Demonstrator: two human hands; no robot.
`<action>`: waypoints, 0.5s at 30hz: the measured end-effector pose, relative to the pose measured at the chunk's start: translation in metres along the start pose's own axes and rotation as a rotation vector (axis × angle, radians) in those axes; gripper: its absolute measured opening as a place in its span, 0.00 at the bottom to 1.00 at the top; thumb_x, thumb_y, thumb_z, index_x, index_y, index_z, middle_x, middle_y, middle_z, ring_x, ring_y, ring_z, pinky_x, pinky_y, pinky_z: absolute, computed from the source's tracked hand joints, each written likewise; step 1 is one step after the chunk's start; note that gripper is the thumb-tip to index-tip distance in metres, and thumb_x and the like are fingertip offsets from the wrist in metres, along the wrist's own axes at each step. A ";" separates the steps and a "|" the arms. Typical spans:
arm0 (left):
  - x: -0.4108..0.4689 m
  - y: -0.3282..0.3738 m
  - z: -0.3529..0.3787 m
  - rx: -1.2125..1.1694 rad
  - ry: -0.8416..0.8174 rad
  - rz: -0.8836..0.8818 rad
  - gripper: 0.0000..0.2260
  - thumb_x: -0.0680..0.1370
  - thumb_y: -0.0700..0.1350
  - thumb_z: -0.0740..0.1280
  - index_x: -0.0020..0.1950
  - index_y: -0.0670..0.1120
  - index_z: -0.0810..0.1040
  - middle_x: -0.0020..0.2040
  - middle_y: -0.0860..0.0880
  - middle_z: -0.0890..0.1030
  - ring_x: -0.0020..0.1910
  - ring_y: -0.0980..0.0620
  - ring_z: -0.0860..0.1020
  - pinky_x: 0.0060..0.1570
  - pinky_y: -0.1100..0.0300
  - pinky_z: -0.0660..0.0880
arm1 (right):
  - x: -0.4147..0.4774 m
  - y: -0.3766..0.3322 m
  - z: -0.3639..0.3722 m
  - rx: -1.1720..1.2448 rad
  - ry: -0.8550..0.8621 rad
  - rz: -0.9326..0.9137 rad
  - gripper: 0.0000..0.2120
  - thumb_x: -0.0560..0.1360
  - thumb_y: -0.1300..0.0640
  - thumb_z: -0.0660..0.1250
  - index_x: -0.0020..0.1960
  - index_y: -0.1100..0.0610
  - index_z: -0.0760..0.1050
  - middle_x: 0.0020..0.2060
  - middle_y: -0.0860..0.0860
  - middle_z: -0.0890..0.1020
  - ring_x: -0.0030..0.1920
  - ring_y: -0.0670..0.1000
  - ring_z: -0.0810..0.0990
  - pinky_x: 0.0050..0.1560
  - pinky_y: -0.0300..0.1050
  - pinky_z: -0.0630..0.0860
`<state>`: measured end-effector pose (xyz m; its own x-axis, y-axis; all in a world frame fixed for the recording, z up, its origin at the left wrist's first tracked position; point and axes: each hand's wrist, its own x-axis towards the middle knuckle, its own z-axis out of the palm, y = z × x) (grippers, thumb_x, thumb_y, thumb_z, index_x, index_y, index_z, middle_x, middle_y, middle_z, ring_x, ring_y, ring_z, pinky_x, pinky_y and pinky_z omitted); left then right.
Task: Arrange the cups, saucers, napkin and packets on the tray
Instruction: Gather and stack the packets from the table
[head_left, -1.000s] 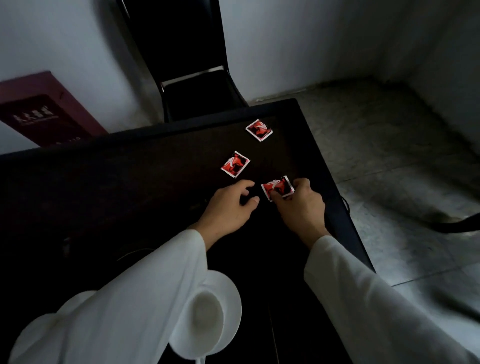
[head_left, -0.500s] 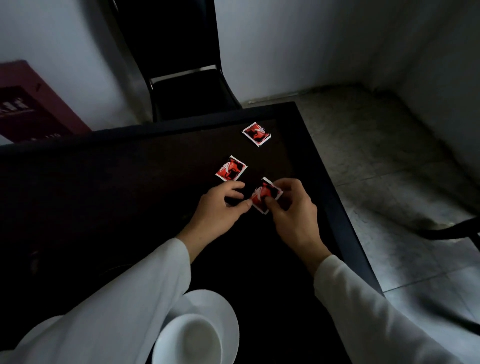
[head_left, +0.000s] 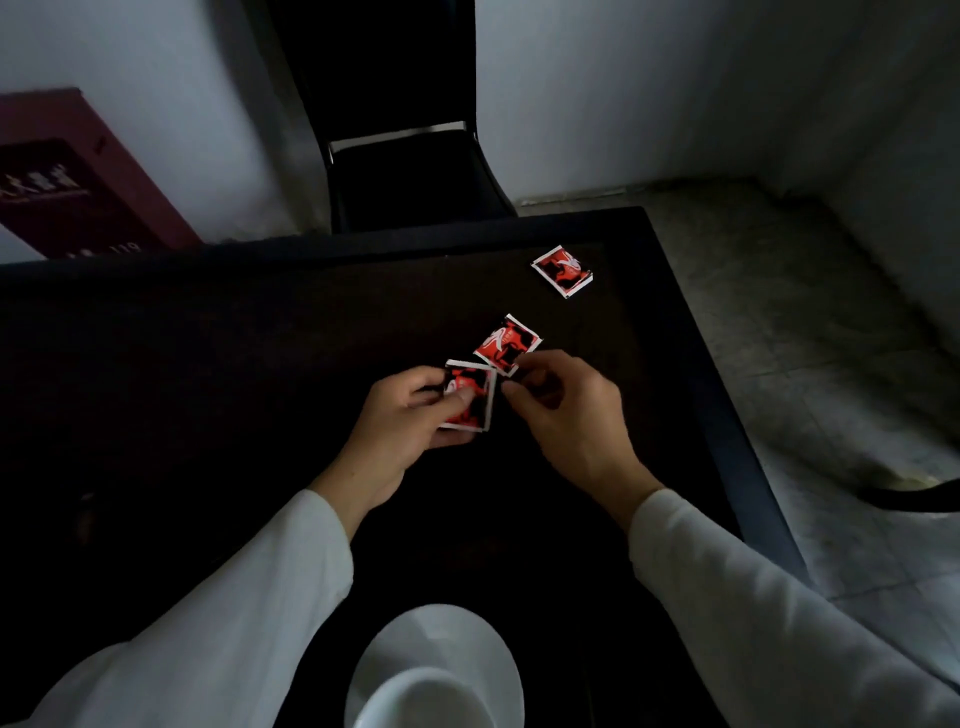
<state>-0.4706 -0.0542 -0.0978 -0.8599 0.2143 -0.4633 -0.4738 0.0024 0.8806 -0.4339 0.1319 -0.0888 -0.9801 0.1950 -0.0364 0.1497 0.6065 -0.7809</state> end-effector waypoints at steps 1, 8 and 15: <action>0.002 0.001 -0.005 -0.028 0.032 0.006 0.05 0.77 0.39 0.73 0.53 0.42 0.84 0.47 0.42 0.87 0.47 0.47 0.87 0.42 0.56 0.83 | 0.007 0.000 0.000 -0.049 0.037 0.011 0.16 0.76 0.51 0.74 0.63 0.51 0.79 0.53 0.50 0.82 0.45 0.42 0.80 0.49 0.35 0.78; 0.009 0.004 -0.014 -0.103 0.081 0.000 0.12 0.77 0.41 0.73 0.59 0.41 0.82 0.51 0.41 0.87 0.49 0.46 0.87 0.44 0.56 0.84 | 0.048 -0.002 0.004 -0.205 0.018 0.241 0.36 0.71 0.41 0.76 0.73 0.55 0.70 0.67 0.57 0.73 0.64 0.55 0.76 0.62 0.47 0.72; 0.010 0.007 -0.014 -0.152 0.072 -0.032 0.09 0.79 0.41 0.72 0.58 0.41 0.83 0.51 0.41 0.86 0.50 0.46 0.87 0.46 0.54 0.84 | 0.048 -0.004 0.012 -0.133 0.048 0.307 0.30 0.69 0.44 0.79 0.66 0.53 0.74 0.64 0.55 0.74 0.61 0.51 0.74 0.56 0.39 0.66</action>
<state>-0.4854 -0.0658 -0.0983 -0.8529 0.1458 -0.5014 -0.5195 -0.1404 0.8429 -0.4833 0.1302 -0.0948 -0.8800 0.4181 -0.2252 0.4554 0.6083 -0.6501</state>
